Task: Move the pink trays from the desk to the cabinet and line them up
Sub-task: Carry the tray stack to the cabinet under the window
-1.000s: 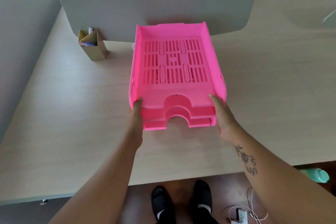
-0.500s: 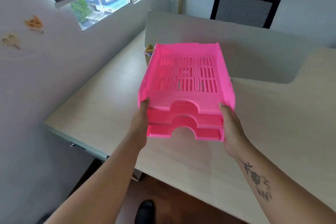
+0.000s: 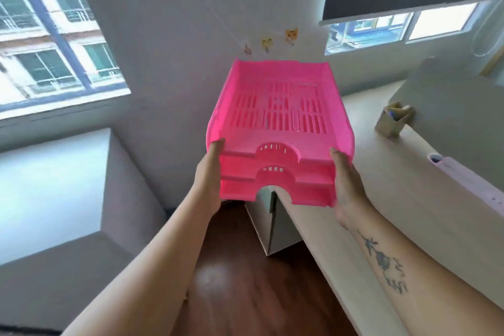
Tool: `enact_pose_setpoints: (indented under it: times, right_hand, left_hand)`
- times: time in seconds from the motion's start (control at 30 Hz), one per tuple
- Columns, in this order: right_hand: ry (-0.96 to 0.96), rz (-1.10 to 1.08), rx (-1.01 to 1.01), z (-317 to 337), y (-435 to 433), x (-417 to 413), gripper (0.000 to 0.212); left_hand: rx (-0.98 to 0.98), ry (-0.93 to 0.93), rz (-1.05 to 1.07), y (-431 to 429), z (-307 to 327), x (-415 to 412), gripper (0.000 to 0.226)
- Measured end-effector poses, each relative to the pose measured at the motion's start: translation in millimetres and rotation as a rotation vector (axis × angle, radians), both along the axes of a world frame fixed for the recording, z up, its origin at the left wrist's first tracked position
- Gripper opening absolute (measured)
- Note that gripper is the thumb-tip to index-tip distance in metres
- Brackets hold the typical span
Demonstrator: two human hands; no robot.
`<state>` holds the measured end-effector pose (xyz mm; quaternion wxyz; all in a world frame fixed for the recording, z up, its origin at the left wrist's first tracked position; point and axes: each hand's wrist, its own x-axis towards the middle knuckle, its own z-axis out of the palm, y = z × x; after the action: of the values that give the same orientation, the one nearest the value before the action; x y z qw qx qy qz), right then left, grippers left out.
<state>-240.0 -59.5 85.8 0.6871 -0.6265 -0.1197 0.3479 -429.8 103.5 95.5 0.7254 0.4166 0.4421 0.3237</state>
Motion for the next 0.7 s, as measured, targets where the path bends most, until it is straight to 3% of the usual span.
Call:
enact_pose_setpoints:
  times: [0.13, 0.27, 0.4, 0.53, 0.7]
  right_hand:
    - [0.015, 0.216, 0.043, 13.1, 59.4, -60.1, 0.044]
    - [0.01, 0.408, 0.106, 27.6, 106.4, -123.5, 0.047]
    - [-0.052, 0.575, 0.186, 37.4, 140.0, -184.2, 0.017]
    - [-0.029, 0.766, 0.227, 41.9, 163.1, -244.5, 0.053]
    - [-0.011, 0.856, 0.268, 43.5, 191.2, -322.7, 0.043]
  left_hand:
    - [0.053, -0.009, 0.194, 23.5, 10.2, -90.0, 0.075]
    - [0.125, -0.002, 0.307, 30.6, 23.7, -170.3, 0.064]
    - [0.174, 0.012, 0.422, 27.7, 33.8, -241.4, 0.063]
    - [0.206, -0.006, 0.536, 20.4, 41.5, -306.5, 0.056]
    - [0.205, 0.011, 0.62, 23.1, 40.0, -385.5, 0.056]
